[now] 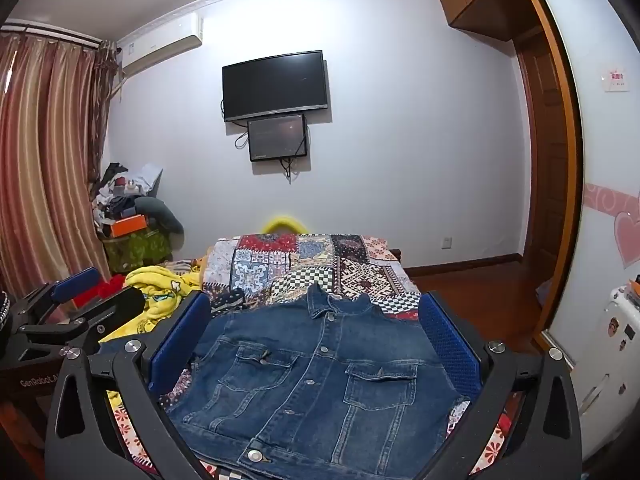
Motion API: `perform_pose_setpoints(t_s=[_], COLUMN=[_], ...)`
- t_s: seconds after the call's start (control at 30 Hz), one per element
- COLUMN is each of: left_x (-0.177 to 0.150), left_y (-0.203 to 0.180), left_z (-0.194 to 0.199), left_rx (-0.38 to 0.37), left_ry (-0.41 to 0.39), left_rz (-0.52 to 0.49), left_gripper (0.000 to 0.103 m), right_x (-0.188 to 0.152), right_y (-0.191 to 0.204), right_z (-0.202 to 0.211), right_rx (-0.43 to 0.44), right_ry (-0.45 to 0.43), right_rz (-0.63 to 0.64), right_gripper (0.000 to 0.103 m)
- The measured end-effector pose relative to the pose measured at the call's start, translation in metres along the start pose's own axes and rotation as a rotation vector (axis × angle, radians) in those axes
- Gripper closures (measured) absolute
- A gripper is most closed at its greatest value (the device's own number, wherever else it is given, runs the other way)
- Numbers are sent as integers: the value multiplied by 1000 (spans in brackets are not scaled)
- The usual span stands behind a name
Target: Fold large clothes
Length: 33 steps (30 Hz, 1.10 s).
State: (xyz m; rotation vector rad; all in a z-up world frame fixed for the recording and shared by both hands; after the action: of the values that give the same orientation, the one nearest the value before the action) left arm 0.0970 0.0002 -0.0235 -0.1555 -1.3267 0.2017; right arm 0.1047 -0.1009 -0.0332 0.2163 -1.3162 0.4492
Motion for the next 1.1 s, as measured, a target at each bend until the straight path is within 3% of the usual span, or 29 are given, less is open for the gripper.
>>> perform_pose_setpoints(t_s=[1.1], left_x=[-6], left_y=[11], left_z=[-6], left_rx=[13], left_ry=[23], left_rz=[27], left_gripper=[0], right_x=[-8], right_y=[-4], right_z=[-7], right_rx=[-3], right_ry=[14], right_rz=[-13], right_gripper=[0])
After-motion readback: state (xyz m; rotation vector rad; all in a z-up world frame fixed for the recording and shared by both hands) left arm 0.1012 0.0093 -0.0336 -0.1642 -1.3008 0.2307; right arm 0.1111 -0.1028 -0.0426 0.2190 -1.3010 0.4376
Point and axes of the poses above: each gripper's, at about its wrist camera, not at the fingertips, and z roughly against the way its jaws point, y to its left, x to its top, the point moved 10 cm from there along -z, roughly the way its jaws point, and after that the axes turned 10 degrees about z, right-handed, at the moved point
